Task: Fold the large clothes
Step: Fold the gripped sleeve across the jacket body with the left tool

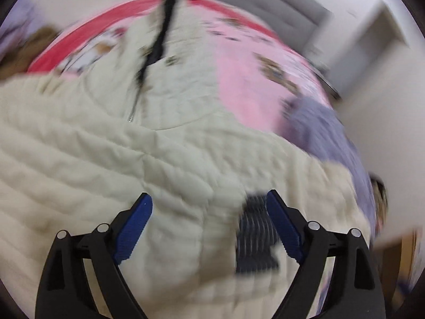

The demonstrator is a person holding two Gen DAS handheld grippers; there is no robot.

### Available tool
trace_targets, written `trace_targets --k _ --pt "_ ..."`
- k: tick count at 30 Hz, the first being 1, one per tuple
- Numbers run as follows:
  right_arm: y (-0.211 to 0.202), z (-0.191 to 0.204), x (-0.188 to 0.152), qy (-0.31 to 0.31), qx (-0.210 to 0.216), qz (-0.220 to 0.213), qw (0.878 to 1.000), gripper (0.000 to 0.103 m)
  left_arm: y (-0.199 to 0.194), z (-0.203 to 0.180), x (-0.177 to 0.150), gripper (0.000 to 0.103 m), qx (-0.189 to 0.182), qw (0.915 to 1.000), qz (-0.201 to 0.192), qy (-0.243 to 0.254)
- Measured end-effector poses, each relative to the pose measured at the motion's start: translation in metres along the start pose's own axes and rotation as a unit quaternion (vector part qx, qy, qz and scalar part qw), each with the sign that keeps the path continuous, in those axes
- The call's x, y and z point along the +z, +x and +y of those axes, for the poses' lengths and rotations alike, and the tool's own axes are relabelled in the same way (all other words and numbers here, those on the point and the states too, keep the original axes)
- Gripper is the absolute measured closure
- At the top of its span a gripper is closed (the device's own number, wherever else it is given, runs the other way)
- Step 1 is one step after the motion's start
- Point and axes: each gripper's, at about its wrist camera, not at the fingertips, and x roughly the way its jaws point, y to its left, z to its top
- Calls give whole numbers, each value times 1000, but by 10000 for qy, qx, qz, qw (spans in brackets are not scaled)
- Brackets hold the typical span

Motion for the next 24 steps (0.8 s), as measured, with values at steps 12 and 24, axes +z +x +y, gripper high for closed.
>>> trace_targets --k 12,24 --pt "104 145 40 -2117 1558 129 9647 8 -98 145 -64 6 1851 9384 290 2905" --pt "147 183 72 -2424 2316 942 9374 63 -55 215 -60 46 2123 9478 1000 2159"
